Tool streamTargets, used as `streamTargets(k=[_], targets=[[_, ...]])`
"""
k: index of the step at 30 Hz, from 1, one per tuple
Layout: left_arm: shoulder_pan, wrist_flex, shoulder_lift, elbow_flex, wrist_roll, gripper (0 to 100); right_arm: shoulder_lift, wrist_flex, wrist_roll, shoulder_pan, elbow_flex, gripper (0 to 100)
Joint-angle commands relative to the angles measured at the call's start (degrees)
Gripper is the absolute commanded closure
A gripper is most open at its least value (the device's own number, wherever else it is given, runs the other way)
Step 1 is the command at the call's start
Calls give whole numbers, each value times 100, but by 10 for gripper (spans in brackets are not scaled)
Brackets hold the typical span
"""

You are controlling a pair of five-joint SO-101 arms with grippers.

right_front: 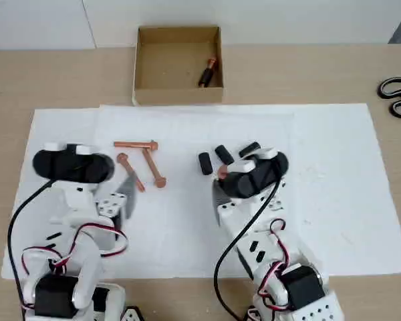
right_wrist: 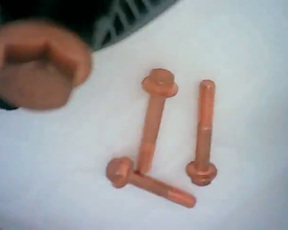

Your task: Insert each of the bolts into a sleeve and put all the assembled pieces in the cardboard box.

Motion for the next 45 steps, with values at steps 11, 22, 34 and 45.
streamTargets(k=[11, 22, 34, 45], targets=[[-1495, 290, -237, 462, -598, 825, 1640, -154, 510, 1429, -1582, 996], [-1521, 281, -255, 462, -598, 825, 7108, -1921, 466, 1411, -6136, 995], [-1530, 281, -255, 637, -598, 825, 11943, -4787, 475, 1130, -9899, 995], [-1530, 281, -255, 637, -598, 825, 14510, -4804, 492, 769, -12413, 995]])
